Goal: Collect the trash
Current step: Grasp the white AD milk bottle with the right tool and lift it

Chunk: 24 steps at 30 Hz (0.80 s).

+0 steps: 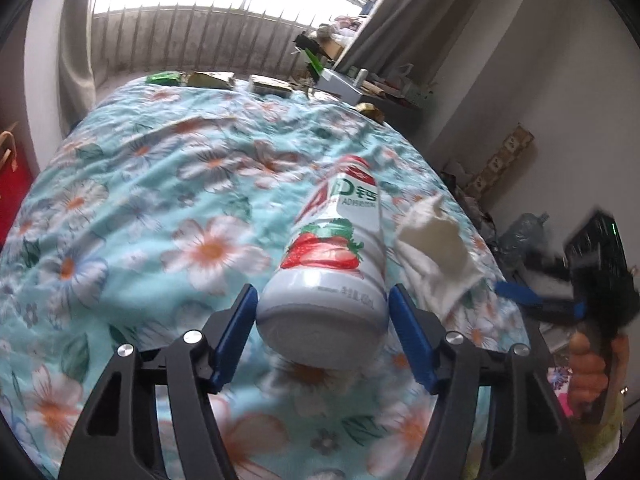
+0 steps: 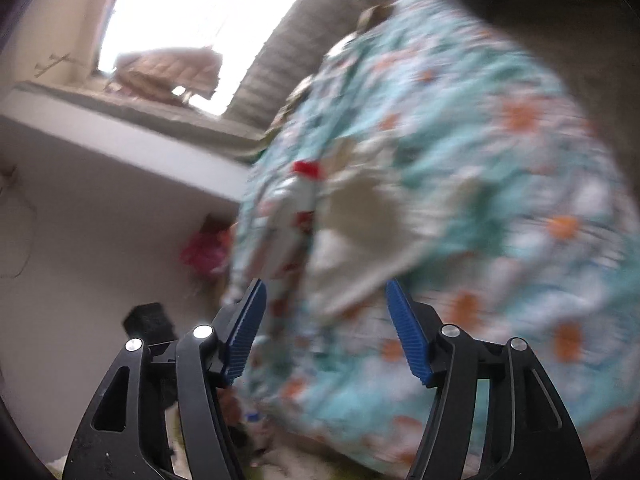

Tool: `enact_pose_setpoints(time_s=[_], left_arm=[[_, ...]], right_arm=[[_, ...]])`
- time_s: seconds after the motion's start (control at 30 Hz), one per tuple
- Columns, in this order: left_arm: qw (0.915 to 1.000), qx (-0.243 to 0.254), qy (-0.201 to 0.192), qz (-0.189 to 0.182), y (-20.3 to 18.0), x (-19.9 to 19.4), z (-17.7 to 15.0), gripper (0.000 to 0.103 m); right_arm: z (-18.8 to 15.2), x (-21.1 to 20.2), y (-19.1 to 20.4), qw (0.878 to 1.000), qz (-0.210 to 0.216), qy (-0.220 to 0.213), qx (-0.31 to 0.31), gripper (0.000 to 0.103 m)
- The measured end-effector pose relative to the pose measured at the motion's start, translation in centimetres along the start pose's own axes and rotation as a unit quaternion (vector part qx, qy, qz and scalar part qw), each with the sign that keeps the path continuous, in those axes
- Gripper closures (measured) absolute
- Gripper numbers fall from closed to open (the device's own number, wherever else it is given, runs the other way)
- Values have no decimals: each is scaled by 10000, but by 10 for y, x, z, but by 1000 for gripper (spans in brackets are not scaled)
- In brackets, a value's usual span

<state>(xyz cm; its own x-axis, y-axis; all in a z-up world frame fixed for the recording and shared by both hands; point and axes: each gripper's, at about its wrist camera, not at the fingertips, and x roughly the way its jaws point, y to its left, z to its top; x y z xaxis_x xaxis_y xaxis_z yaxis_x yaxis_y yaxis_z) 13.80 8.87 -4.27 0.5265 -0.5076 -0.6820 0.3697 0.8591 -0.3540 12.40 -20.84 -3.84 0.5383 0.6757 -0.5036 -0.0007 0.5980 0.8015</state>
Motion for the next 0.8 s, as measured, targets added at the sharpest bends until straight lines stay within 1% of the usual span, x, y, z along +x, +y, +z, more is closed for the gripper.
enact_pose_setpoints(time_s=[0.03,0.1,0.17,0.2,0.23,0.3,0.33,0.37,0.5,0.67,0.8], left_arm=[[10000,24,11,-8,-3,0,-3,37],[10000,31,26,-40,-8,1,-5,37],[10000,29,26,-75,-11,0,-7,37],[9999,32,18,-99,-12,-1,-8,37],[9999,35,6,-126,-13,-2,-8,37],[9998,37,-20,-176,-15,-4,-9,37],[9998,42,-26,-196,-15,-4,-9,37],[9997,49,-27,-229,-15,-5,-10,37],[9995,85,-12,-316,-14,-5,-11,37],[9993,89,9,-352,-12,-4,-13,37],[9993,84,11,-369,-12,-6,-16,37]], right_arm=[[6,12,9,9999,68,87,-109,35],[17,41,27,9989,143,340,-272,32],[25,63,36,9980,97,546,-315,31],[29,75,40,9974,48,635,-332,31],[33,94,44,9965,-85,770,-330,31],[35,112,48,9946,-273,936,-363,31],[35,122,49,9932,-450,998,-388,28],[35,127,51,9922,-587,1014,-415,29],[31,138,52,9905,-764,1049,-455,28],[31,155,44,9898,-770,1153,-311,30],[32,151,38,9913,-626,1140,-213,34]])
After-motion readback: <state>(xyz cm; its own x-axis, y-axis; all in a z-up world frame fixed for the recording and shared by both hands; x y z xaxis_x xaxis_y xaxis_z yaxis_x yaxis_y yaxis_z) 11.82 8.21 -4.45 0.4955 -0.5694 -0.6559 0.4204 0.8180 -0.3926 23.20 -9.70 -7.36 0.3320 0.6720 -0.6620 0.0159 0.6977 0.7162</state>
